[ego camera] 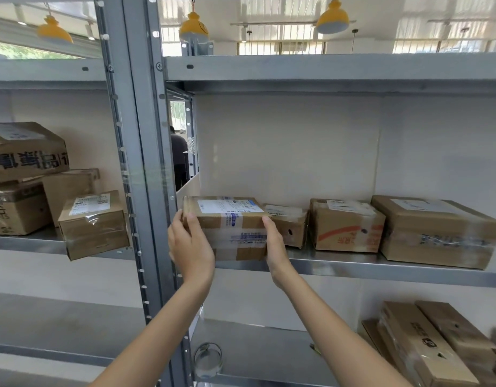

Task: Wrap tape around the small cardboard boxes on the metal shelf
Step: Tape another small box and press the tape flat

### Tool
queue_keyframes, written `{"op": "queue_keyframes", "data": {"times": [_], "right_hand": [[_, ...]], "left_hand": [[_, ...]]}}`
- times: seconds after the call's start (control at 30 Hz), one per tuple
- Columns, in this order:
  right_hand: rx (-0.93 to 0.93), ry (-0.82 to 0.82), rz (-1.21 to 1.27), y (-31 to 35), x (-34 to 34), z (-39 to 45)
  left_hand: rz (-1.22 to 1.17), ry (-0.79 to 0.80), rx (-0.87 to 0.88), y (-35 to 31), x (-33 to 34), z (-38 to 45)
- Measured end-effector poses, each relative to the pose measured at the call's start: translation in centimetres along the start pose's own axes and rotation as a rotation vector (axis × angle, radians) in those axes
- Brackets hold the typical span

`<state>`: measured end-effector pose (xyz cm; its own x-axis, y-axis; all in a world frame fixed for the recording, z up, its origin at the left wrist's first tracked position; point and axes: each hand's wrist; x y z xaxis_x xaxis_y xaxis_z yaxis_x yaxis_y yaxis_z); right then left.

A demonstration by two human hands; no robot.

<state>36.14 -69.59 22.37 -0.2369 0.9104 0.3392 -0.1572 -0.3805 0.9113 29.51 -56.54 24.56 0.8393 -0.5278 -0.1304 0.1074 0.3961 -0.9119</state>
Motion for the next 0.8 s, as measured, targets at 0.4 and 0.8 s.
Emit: {"op": "queue_keyframes", "data": {"times": [0.4, 0.8], "right_hand": [[-0.005, -0.093, -0.121, -0.2, 0.2, -0.6], [-0.145, -0.148, -0.725, -1.3, -2.1, 2.4]], "left_hand": [[-0.122, 0.278, -0.096, 1.4, 1.6, 2.6], [0.019, 0.515, -0.073, 2.6, 3.9, 5.3]]}}
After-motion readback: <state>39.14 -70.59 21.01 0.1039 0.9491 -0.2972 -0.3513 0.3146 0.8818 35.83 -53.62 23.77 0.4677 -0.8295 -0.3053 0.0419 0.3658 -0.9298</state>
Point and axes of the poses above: each hand's wrist, its own z-axis towards the middle knuckle, its own x-axis out of the palm, y = z × x, and after that the axes turned 12 degrees about z, right-handed
